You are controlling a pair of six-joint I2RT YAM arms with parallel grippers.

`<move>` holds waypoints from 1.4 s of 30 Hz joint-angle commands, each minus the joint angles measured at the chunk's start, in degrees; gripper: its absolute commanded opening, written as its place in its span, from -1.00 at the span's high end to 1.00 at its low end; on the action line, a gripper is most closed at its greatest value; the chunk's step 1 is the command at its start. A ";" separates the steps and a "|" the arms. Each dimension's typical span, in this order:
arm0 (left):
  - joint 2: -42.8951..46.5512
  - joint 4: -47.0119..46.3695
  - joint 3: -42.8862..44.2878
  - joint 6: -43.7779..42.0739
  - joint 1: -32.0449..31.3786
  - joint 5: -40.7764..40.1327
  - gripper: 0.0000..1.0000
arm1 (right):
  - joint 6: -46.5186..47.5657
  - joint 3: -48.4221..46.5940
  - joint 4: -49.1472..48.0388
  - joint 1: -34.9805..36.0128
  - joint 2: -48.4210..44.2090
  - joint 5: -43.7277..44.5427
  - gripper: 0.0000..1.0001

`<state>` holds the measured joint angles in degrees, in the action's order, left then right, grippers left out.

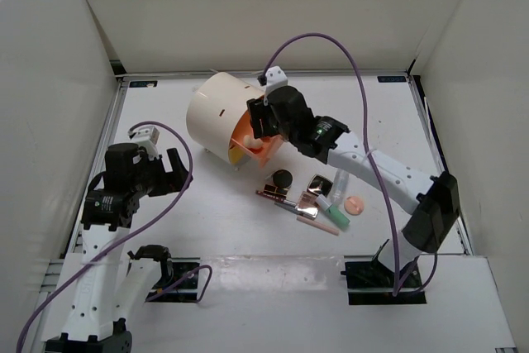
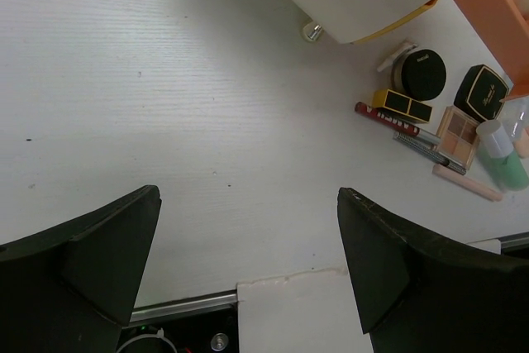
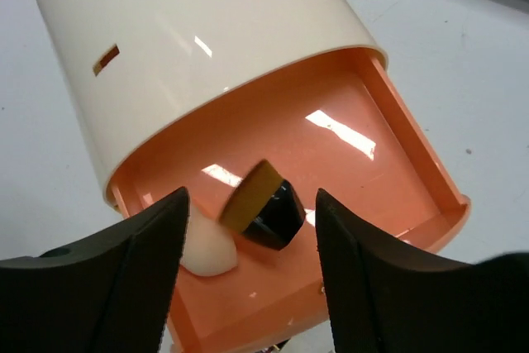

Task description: Organize the makeup

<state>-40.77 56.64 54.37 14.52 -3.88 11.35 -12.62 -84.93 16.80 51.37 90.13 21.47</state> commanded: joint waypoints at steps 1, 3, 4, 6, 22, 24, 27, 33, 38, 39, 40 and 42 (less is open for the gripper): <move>0.34 -1.45 2.32 -1.16 -0.16 -1.16 -0.97 | 2.77 -5.42 1.13 -0.04 -1.00 -3.54 -0.44; -0.36 -2.14 2.41 -1.08 -0.16 -0.63 -0.97 | 2.60 -5.95 1.13 -0.04 -2.23 -3.20 -0.68; -0.36 -2.50 2.32 -0.82 -0.25 -0.81 -0.97 | 2.78 -5.95 1.31 -0.05 -3.63 -3.37 -0.74; -0.36 -3.72 2.14 -0.72 -0.16 -0.81 -0.97 | 2.08 -5.52 2.01 -0.05 -5.22 -3.02 -0.90; -1.94 -7.07 -2.95 -1.61 -1.04 5.52 -0.97 | -28.16 27.25 30.67 -19.19 -32.12 10.53 -0.78; -2.47 -7.77 -4.96 -1.34 -1.04 6.22 -0.97 | -28.33 29.72 29.27 -21.83 -31.77 8.42 -0.79; -3.17 -8.13 -6.90 -0.03 -1.13 6.93 -0.97 | -26.75 34.28 24.01 -24.30 -29.49 4.20 -0.83; -4.57 -9.53 -7.87 2.26 -1.04 6.22 -0.97 | -25.35 37.37 14.16 -25.54 -22.64 0.15 -0.78; -4.93 -14.09 -12.87 5.86 -1.22 10.43 -0.97 | -25.52 37.55 11.15 -26.06 -17.19 0.15 -0.63; -4.93 -15.67 -13.49 5.87 -1.04 11.14 -0.97 | -25.52 37.90 10.63 -26.06 -16.66 0.32 -0.54; -5.28 -16.21 -14.63 5.87 -1.04 11.15 -0.97 | -25.70 38.08 9.93 -26.58 -15.26 -0.11 -0.50; -5.80 -16.65 -14.90 5.43 -1.04 11.15 -0.97 | -26.40 38.69 9.57 -26.77 -14.19 -0.03 -0.42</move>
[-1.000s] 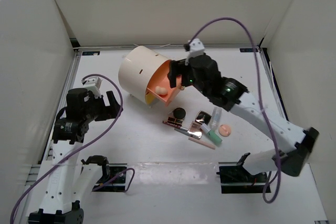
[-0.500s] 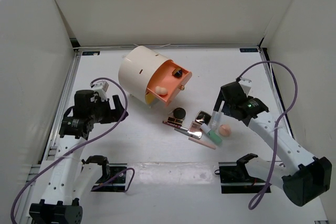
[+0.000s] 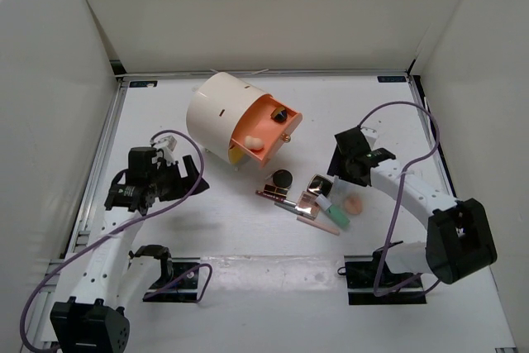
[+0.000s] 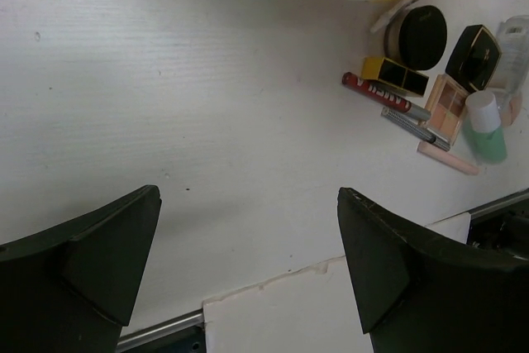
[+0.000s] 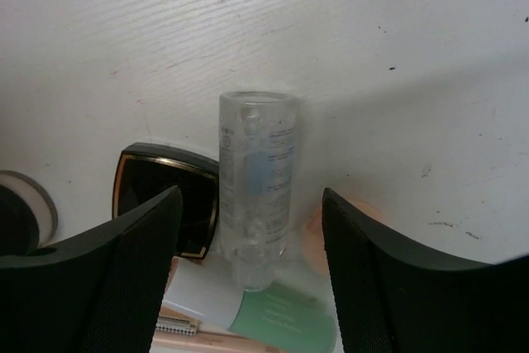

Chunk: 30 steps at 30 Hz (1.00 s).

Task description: Organize the makeup

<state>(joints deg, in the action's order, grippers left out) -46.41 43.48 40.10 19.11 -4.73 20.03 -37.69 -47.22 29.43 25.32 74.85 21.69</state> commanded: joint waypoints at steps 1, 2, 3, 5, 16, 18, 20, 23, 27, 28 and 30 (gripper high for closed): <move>-0.69 -3.06 -0.63 0.84 -0.28 2.47 -0.97 | -1.85 1.17 -3.06 -0.71 1.61 -0.42 -0.41; -1.22 -3.40 -0.55 0.75 -0.19 2.12 -0.97 | -2.21 1.95 -3.41 -1.06 2.14 -0.60 -0.41; -1.22 -3.41 -0.63 0.66 -0.28 1.94 -0.97 | -2.38 2.48 -3.41 -1.06 2.49 -0.77 -0.41; -1.76 -4.11 -0.37 0.84 -0.19 1.77 -0.97 | -2.74 3.80 -4.11 -1.59 3.19 -1.30 -0.41; -5.09 -4.11 5.60 -0.48 -0.19 0.36 -0.97 | -2.91 4.87 -8.52 -2.82 6.19 -3.59 0.64; -5.97 -3.76 7.53 -1.09 -0.19 -0.17 -0.97 | -2.39 3.20 -5.89 -2.82 3.48 -1.84 0.76; -7.02 -3.23 8.77 -1.62 -0.19 -1.40 -0.97 | -0.29 0.12 -4.83 -2.82 0.75 2.20 0.86; -6.85 -3.40 10.17 -1.89 -0.28 -1.57 -0.97 | 3.23 -6.02 -2.89 -2.82 -4.87 5.38 1.00; -6.15 -3.76 10.53 -1.89 -0.19 -1.23 -0.97 | 8.50 -16.74 -2.01 -2.39 -8.05 3.63 1.00; -5.97 -3.76 10.53 -1.89 -0.19 -1.40 -0.97 | 9.56 -21.37 -2.01 -2.12 -7.70 1.53 1.00; -5.97 -3.76 10.70 -1.98 -0.28 -1.40 -0.97 | 10.61 -25.44 -3.84 -1.07 -6.65 -1.28 1.00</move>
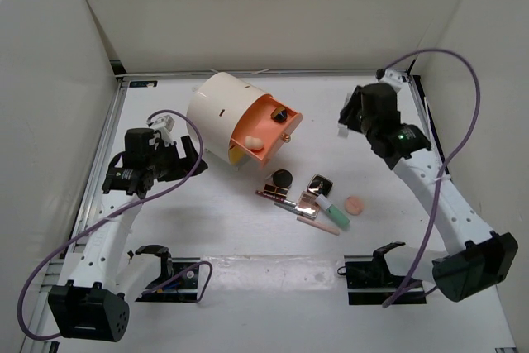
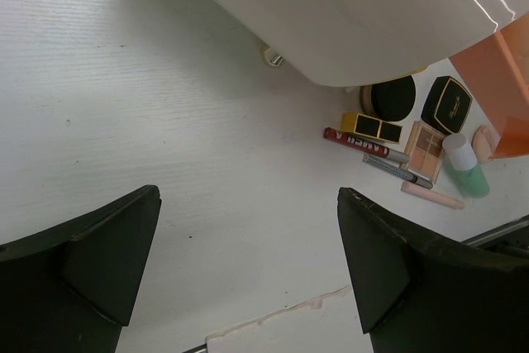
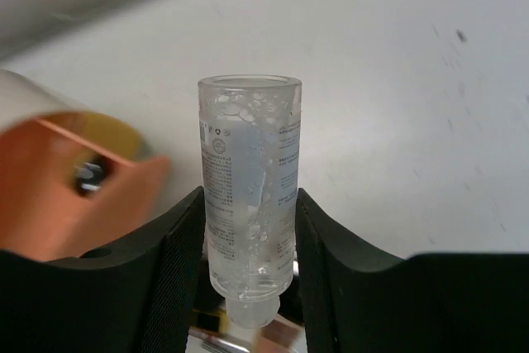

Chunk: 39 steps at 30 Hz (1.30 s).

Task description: Organize the makeup

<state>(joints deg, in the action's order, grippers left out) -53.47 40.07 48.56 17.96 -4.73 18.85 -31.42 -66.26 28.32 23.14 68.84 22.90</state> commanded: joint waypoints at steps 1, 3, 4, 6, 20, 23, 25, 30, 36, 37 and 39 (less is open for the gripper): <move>1.09 -0.17 2.33 -0.99 -0.19 -0.22 -0.97 | 4.35 -8.60 -3.35 1.99 0.06 -4.24 0.99; 1.53 -0.17 2.25 -0.90 -0.28 -0.22 -0.97 | 5.40 -13.97 -6.16 4.63 3.57 -9.87 0.96; 1.27 -0.17 2.16 -0.82 -0.19 -0.22 -0.97 | 5.06 -17.38 -7.91 6.90 6.89 -12.76 0.96; 1.79 0.00 1.90 -0.73 -0.19 -0.22 -0.97 | 4.35 -19.86 -9.67 9.20 10.60 -13.57 0.97; 4.08 2.11 2.42 -1.08 -0.19 -2.68 -0.97 | -5.32 -20.32 -19.87 19.75 22.22 -10.24 0.90; 3.99 2.55 2.24 -1.08 -0.19 -2.86 -0.97 | -6.55 -19.61 -19.53 20.11 22.57 -9.54 0.80; 3.90 2.46 2.33 -1.25 -0.19 -2.68 -0.97 | -7.25 -19.35 -19.18 20.46 22.92 -8.84 0.75; 4.25 2.82 2.60 -1.26 -0.19 -3.38 -0.97 | -9.19 -17.77 -17.42 22.21 21.52 -3.92 0.60; 4.25 3.17 2.95 -1.26 -0.19 -3.73 -0.97 | -8.66 -18.11 -17.42 22.92 20.11 -3.56 0.11; 4.34 2.99 3.04 -1.17 -0.10 -3.73 -0.97 | -8.48 -18.99 -17.07 22.92 20.11 -3.73 0.05; 3.90 2.82 3.30 -1.26 -0.19 -3.73 -0.97 | -7.96 -20.31 -16.37 22.92 20.45 -3.73 -0.13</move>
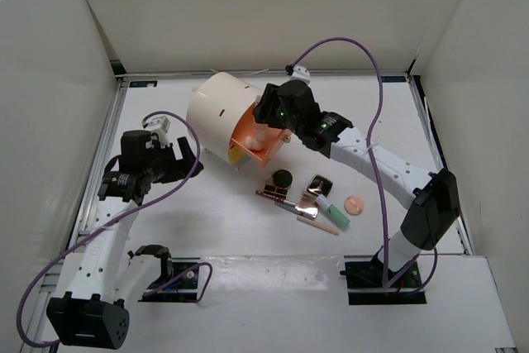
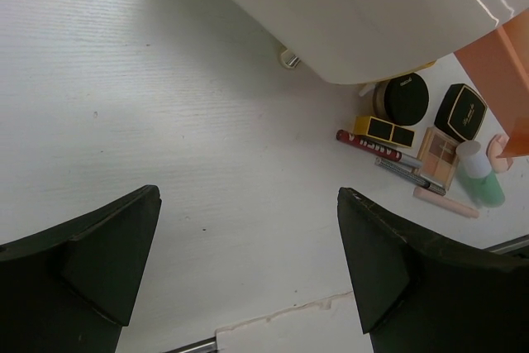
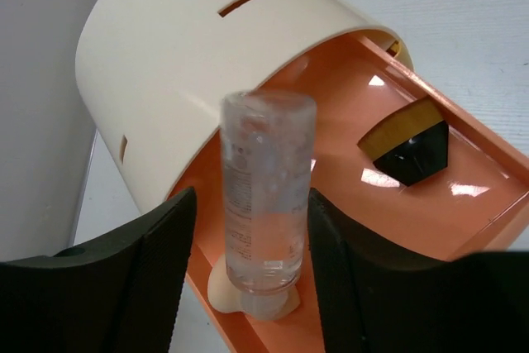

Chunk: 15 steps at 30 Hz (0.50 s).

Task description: Organize the makeup

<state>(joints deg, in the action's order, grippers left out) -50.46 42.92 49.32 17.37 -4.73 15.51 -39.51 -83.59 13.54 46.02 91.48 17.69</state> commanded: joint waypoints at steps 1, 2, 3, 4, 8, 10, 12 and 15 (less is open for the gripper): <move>0.89 0.32 2.54 -0.84 -0.19 -0.39 -0.97 | 0.83 -4.11 -0.89 0.03 -2.19 1.82 -0.20; 0.89 0.33 2.71 -0.75 -0.19 -0.22 -0.97 | 0.83 -4.82 -0.54 0.03 -2.19 1.64 -0.26; 1.06 -0.02 2.71 -0.75 -0.28 -0.39 -0.97 | 1.01 -5.17 -0.36 0.03 -2.19 1.82 -0.32; 0.89 -0.03 2.71 -0.75 -0.19 -0.39 -0.97 | 1.18 -5.44 0.17 -0.14 -2.19 1.82 -0.32; 1.24 0.33 2.89 -0.93 -0.19 -0.57 -0.97 | 1.71 -5.71 -0.18 0.04 -3.24 1.64 -0.39; 0.89 0.15 3.06 -0.84 -0.19 -0.74 -0.97 | 2.59 -6.23 0.17 0.03 -3.94 2.34 -0.39; 1.06 0.24 3.24 -0.93 -0.19 -0.39 -0.97 | 4.87 -7.63 1.92 0.03 -4.29 3.31 -0.39; 0.71 0.33 3.76 -1.19 -0.19 -0.74 -0.97 | 7.86 -10.01 8.94 0.03 -6.40 8.31 -0.43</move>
<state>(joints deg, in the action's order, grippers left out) -50.43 43.31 50.63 16.95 -4.73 15.38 -35.35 -89.52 17.89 45.89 89.82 20.75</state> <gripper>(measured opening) 0.985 0.709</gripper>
